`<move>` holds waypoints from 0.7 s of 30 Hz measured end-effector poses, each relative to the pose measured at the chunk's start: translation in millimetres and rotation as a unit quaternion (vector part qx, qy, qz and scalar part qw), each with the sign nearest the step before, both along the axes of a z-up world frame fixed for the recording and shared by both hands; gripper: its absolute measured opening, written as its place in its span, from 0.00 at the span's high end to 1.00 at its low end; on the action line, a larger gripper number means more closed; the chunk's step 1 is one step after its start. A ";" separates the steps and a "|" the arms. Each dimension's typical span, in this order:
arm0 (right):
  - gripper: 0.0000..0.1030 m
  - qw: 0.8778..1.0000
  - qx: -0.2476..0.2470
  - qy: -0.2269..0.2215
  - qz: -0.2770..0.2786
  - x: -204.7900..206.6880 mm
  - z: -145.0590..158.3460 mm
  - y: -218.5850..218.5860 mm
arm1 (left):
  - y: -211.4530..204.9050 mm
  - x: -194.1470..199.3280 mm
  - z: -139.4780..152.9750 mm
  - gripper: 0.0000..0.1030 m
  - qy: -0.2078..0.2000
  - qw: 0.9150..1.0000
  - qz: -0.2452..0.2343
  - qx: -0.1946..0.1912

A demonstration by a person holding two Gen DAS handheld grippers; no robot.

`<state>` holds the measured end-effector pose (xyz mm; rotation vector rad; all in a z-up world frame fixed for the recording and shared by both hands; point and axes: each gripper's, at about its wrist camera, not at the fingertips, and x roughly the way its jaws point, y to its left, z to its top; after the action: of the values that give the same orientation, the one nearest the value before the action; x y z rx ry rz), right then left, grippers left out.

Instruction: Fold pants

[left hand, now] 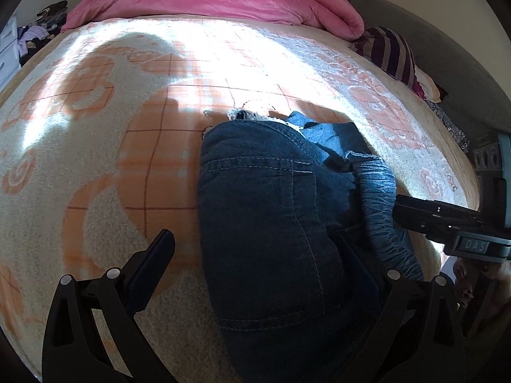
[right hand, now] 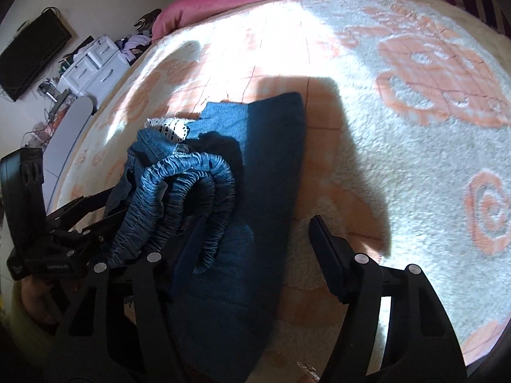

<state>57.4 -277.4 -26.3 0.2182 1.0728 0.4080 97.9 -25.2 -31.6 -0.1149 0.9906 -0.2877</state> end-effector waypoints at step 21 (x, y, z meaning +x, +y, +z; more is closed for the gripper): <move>0.91 0.997 0.022 -0.048 0.056 3.2 0.9 18.7 | -15.2 0.2 -2.5 0.45 -0.001 0.999 -0.040 -0.022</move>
<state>60.5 -258.7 -25.4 0.1754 0.9852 0.5387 98.1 -40.4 -34.1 -0.1158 0.9889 -0.3837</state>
